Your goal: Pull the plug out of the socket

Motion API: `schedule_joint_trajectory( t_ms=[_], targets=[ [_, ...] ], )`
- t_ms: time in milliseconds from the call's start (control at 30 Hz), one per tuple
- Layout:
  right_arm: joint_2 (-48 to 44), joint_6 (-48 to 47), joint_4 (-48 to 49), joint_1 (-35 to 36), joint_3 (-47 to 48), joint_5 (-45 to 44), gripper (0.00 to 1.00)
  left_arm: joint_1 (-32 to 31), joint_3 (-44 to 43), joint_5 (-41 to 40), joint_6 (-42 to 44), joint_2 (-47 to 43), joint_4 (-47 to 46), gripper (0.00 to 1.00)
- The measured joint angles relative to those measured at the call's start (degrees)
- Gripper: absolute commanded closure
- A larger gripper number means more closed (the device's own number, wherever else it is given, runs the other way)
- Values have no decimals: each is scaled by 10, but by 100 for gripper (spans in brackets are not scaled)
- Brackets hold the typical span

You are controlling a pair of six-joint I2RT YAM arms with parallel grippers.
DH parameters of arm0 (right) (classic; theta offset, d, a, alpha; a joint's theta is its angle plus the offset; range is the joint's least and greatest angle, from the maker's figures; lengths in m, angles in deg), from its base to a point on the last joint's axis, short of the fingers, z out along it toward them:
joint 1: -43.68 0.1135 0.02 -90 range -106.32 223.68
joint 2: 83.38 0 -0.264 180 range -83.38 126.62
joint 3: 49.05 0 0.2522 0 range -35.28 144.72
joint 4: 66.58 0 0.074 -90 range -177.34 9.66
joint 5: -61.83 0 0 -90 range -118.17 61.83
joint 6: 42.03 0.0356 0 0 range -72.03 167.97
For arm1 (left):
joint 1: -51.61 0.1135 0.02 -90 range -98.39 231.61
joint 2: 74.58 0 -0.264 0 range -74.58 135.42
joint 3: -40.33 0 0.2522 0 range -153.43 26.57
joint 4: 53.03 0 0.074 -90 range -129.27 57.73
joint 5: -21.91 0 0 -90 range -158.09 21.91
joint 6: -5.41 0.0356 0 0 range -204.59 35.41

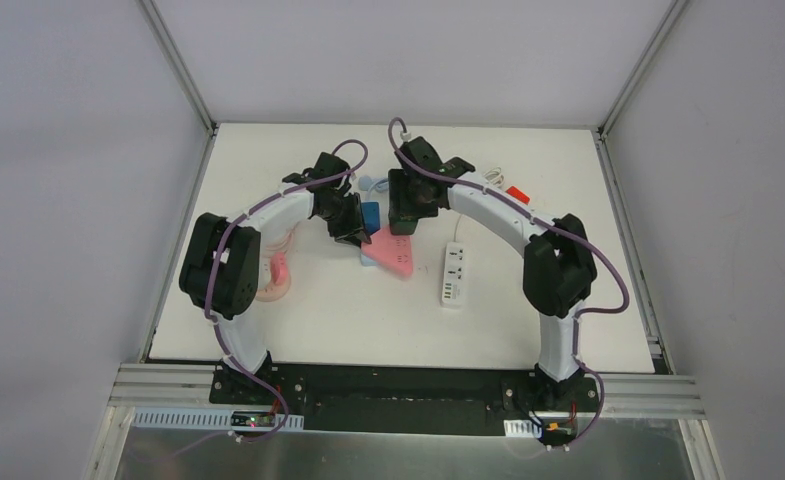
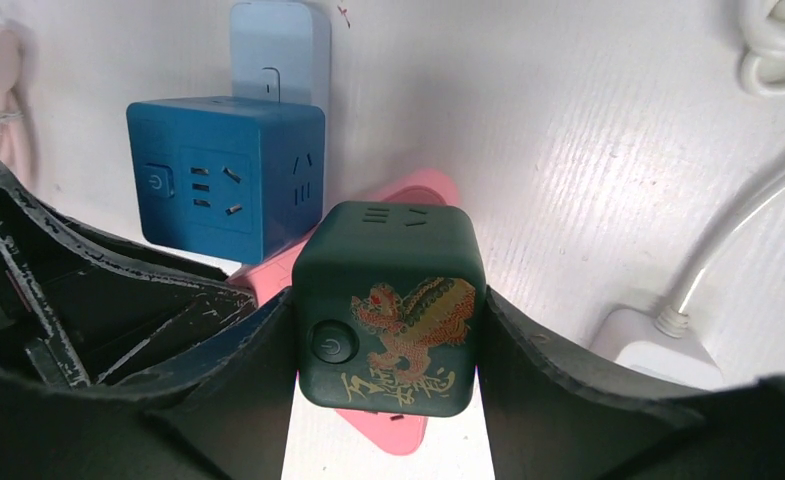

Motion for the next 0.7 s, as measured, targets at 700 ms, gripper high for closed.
schedule_joint_trajectory(
  t_ms=[700],
  targets=[
    [-92,24,50,-49,-35,23,100,1,-28,0,1,17,31,82]
  ],
)
